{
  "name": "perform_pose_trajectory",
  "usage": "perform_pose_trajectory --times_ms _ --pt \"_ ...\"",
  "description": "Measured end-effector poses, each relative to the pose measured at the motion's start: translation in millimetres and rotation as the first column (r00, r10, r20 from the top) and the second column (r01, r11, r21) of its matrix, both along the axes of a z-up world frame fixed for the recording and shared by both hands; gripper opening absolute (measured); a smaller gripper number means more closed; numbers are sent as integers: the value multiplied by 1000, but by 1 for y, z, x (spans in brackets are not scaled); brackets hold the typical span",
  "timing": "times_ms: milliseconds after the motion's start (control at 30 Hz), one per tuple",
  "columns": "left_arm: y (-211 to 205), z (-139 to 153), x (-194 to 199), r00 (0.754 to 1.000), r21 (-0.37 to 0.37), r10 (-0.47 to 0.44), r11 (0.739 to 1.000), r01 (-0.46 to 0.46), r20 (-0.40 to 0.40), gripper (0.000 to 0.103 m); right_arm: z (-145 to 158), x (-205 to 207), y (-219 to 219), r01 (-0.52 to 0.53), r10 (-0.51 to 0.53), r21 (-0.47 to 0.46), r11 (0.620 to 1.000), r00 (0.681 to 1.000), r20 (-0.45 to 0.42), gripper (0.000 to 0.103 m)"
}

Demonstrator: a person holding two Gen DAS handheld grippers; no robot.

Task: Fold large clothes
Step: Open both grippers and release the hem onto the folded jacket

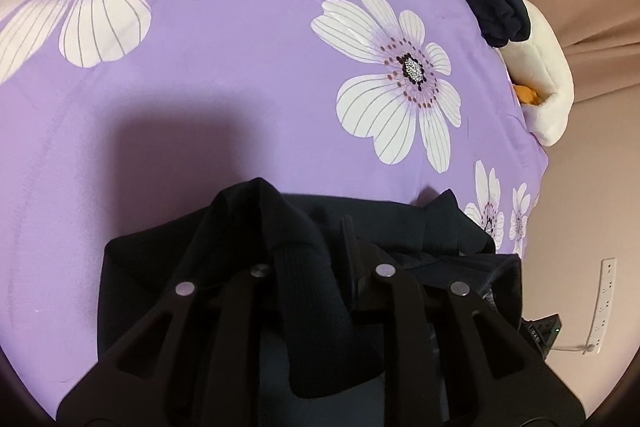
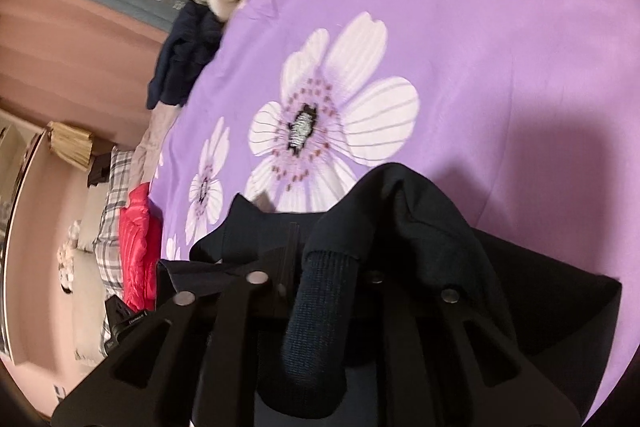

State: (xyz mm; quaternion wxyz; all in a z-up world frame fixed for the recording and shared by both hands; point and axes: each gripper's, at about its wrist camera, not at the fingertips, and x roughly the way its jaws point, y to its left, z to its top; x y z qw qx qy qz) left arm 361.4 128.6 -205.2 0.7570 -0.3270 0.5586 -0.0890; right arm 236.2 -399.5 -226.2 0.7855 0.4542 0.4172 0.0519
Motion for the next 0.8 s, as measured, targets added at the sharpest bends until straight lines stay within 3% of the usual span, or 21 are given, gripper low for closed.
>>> perform_pose_trajectory --times_ms 67,233,333,433,567,633,700,733,800 --pt "2 -1 2 1000 -25 7 1000 -7 -9 25 -1 0 -4 9 -9 30 1000 1000 -5 23" --pt "12 18 7 996 -66 75 995 -71 56 76 8 -2 -18 70 -74 141 988 997 21 54" --pt "19 34 12 985 0 114 993 -115 126 81 15 -2 -28 109 -118 197 974 992 37 66" --pt "30 43 18 977 106 139 982 -157 160 81 22 -2 -38 136 -150 208 969 987 55 70" --pt "49 45 12 973 109 160 978 -179 167 81 34 -14 -58 219 -258 250 943 956 137 73" --pt "46 49 2 976 130 114 982 -139 185 81 52 -13 -55 187 -212 142 972 958 194 73" --pt "35 53 -10 978 176 35 982 -72 205 82 75 -1 -22 7 10 -76 997 974 228 73" --pt "27 53 -16 977 202 -5 979 -39 212 82 80 3 -5 -67 99 -148 987 969 224 73" --pt "11 53 -33 972 234 -77 972 23 221 84 88 13 48 -252 325 -330 910 926 190 73"
